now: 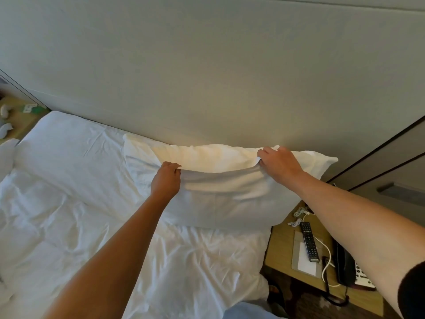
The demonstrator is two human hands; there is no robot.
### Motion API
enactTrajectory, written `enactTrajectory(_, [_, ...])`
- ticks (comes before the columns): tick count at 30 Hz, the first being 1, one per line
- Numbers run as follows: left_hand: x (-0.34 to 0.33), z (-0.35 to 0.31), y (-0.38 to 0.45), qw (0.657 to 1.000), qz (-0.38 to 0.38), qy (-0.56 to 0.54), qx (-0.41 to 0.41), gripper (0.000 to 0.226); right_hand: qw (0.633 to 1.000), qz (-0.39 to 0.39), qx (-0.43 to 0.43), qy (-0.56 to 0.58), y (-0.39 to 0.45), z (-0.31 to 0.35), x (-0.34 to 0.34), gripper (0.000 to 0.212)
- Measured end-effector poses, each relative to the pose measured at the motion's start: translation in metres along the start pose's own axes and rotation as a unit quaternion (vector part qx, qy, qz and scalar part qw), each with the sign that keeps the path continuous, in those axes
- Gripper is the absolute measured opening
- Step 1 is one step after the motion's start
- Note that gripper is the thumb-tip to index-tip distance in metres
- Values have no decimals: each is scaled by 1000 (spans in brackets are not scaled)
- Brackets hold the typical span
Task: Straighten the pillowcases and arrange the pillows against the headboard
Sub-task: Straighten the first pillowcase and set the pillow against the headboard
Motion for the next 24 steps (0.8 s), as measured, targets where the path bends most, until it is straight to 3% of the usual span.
enactTrajectory(5, [15,13,8,999,-34,9,7,34,982,-121,-71,129,-4,17,4,17])
enactTrajectory(10, [47,24,29,997,-71,-10,-7,36,955,-131,-140,228,-2,28,9,31])
enactTrajectory(17, [95,29,61,995,-83,27,-41,36,936,-156,-146,279,7,57,30,37])
enactTrajectory(24, [125,51,75,992,-120,36,-25,36,937,-159,-124,286,31,83,45,37])
Point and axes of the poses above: each hand's wrist, its own y-axis towards the middle knuckle, its own x-axis out of the back of the hand, z = x × y, the point moved 4 cm from there along y, towards the middle knuckle, and after that the axes turned 7 degrees about y, right-handed, at the moved point
